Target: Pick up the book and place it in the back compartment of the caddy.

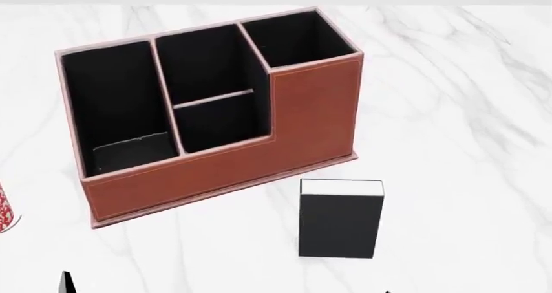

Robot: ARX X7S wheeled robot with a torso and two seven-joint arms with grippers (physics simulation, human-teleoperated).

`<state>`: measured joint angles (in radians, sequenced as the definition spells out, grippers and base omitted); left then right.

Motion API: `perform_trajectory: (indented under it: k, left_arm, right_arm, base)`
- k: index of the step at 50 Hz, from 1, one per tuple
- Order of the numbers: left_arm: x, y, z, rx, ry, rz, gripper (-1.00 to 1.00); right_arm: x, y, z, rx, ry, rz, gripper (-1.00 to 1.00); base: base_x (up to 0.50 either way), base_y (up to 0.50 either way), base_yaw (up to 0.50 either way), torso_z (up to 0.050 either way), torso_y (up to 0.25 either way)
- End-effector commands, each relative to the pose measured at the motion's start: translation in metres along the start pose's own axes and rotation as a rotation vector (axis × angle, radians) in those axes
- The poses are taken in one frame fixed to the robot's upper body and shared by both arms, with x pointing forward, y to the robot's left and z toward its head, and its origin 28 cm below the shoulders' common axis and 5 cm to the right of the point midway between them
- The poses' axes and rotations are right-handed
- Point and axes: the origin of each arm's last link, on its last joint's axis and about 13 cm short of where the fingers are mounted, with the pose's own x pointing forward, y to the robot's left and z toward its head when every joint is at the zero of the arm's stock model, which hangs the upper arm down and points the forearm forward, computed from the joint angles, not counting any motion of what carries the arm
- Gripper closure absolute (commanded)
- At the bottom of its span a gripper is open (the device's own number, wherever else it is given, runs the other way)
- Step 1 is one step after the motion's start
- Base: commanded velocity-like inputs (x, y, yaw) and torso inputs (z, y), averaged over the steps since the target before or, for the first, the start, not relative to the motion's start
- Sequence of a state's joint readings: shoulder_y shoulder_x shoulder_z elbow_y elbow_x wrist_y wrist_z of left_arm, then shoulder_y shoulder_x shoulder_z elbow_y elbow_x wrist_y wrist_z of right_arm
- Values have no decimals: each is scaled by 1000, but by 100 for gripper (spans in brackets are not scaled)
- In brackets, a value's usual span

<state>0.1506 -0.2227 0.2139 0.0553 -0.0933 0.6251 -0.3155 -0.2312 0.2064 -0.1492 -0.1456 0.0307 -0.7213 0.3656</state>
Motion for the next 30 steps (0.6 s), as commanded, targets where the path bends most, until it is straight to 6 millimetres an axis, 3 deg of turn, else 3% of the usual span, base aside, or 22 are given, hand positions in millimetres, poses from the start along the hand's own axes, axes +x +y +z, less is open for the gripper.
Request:
perform_trajectory:
  k: [1,30]
  left_arm:
    - [0,0,1,1,0,-1,-100]
    - [1,0,-1,1,1,-1,-100]
  right_arm:
    - [0,0,0,-4,-2,1,-100]
    - [1,1,-2,-10,-1,0,-100]
  base:
    - [125,0,0,0,0]
    - [141,0,0,0,0]
